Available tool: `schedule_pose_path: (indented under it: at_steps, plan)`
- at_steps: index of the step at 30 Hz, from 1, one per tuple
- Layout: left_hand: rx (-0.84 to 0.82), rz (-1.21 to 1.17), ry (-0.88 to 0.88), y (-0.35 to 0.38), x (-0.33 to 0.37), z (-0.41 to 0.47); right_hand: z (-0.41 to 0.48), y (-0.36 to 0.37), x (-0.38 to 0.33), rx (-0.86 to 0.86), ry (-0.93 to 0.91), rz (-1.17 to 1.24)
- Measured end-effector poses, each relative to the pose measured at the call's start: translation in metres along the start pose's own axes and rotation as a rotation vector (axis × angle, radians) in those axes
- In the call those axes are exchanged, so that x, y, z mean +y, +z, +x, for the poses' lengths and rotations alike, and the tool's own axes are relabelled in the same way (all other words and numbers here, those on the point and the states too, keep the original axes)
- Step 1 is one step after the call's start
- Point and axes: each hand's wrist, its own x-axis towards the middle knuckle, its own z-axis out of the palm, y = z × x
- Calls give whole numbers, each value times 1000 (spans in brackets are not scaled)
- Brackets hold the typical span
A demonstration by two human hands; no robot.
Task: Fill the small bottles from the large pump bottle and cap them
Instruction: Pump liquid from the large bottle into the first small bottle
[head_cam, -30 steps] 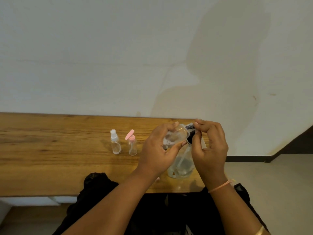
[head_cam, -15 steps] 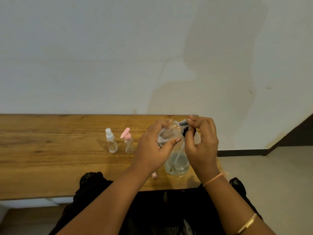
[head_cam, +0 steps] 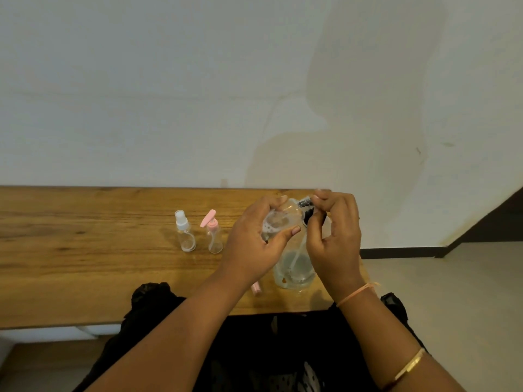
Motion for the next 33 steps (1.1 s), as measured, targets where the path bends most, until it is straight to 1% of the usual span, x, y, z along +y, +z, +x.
schedule_pose_path:
  at_steps: [4,11,18,25,29,33]
  plan:
    - [1,14,9,0,3,-2,-1,-2,-3,10,13,26]
    - [71,-6,72,2,4,-3,4,-4,-13,60,8,43]
    - [12,12,-6,2,-1,-1,1,-1,-1,1,26,15]
    - [51,-27,33,3,3,-4,2,-5,-11,75,11,56]
    - [60,-38,40,3,3,-4,5,-4,-11,63,1,50]
    - [6,-34,-13,1,1,0,3,0,-4,35,16,38]
